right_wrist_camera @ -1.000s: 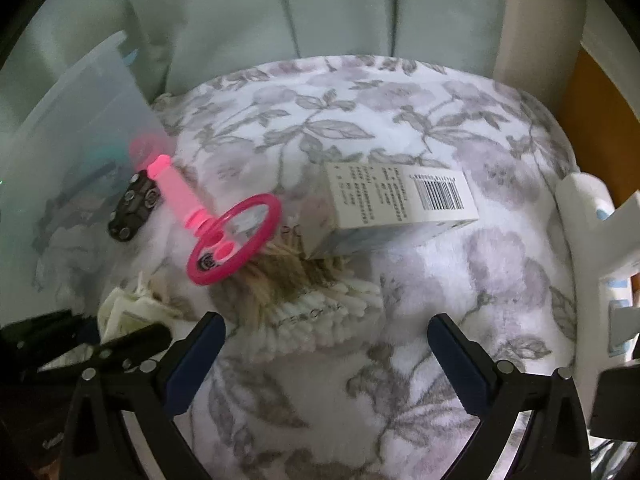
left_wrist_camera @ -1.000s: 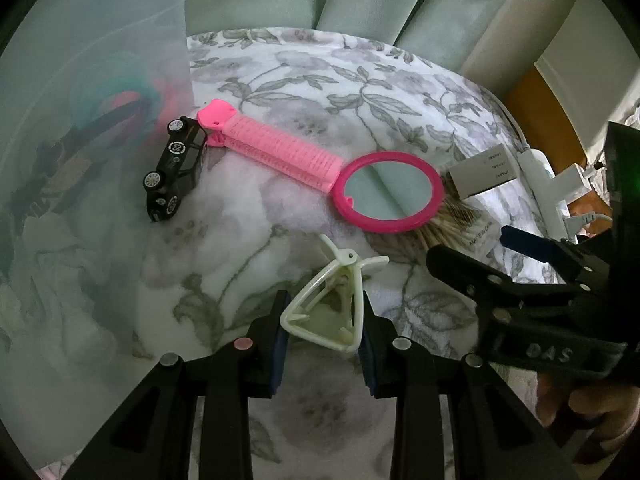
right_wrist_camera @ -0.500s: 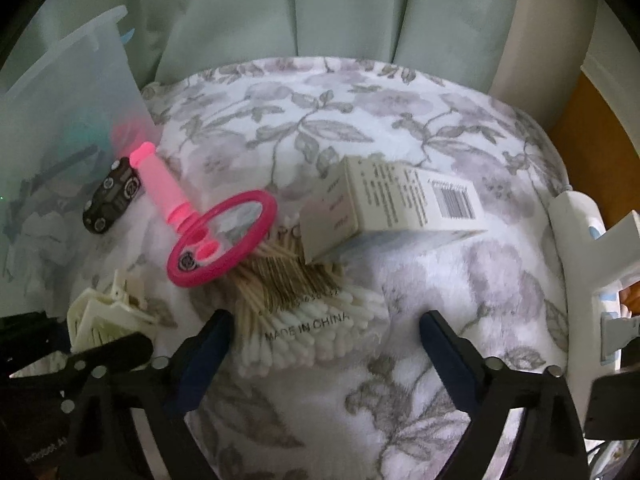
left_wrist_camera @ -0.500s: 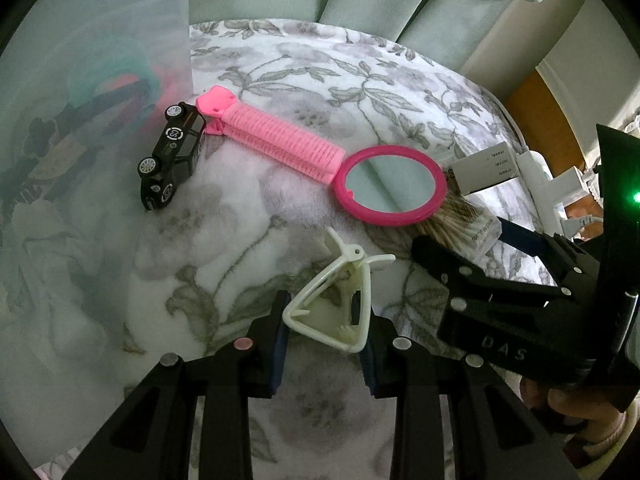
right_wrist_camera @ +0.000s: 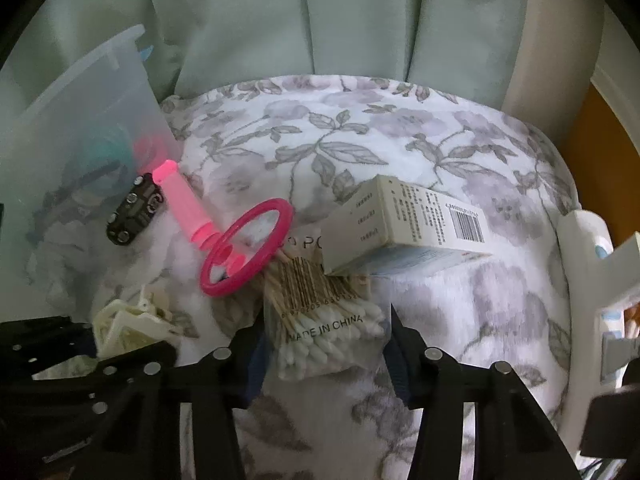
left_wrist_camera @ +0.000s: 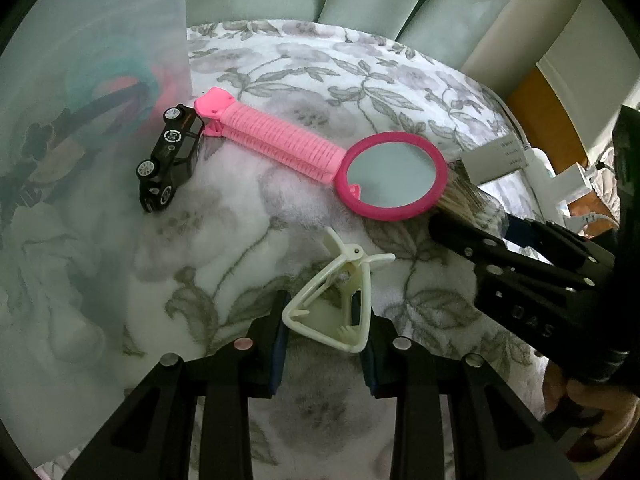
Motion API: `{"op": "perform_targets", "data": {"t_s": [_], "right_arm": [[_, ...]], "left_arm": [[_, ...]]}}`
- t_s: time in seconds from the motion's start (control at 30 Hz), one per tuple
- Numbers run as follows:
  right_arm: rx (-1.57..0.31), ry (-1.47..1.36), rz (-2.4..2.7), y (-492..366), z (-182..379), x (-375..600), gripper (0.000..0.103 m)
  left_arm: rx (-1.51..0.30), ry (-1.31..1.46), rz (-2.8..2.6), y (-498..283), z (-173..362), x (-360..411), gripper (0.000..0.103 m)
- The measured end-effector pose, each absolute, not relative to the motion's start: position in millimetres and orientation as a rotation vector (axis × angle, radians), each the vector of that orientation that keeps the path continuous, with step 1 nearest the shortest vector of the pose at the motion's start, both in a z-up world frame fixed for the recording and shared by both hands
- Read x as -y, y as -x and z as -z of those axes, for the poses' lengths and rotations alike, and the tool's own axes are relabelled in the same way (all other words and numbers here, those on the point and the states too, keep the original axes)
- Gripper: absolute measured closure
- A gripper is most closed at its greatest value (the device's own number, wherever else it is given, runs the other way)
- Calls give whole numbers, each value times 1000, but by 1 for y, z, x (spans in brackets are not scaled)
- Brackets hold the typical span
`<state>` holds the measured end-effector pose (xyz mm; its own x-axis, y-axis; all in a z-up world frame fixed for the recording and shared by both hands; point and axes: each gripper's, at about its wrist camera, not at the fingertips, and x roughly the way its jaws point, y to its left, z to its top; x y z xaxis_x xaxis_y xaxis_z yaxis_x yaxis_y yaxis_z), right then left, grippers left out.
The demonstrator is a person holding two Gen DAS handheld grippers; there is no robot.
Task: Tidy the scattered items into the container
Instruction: 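Grasp the white plastic clip with the left tool while the right tool grasps the cotton swab bag, then lift and carry the white clip and cotton swab bag over the clear container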
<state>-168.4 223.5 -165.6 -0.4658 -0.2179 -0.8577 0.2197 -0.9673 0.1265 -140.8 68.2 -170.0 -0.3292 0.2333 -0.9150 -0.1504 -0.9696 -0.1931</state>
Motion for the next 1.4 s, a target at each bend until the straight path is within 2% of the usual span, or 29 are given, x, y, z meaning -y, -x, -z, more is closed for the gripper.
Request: {"op": "perform_targets", "data": {"t_s": [0.4,1.4], "right_arm": [[106,-1406,2511,142,126,-231,51],[147,-880,2650,75,-62,-197,51]], "left_arm": [[110,1606,-2410,132,151,-68,71],[260,1088,-2618,82,-14,-22,71]]}}
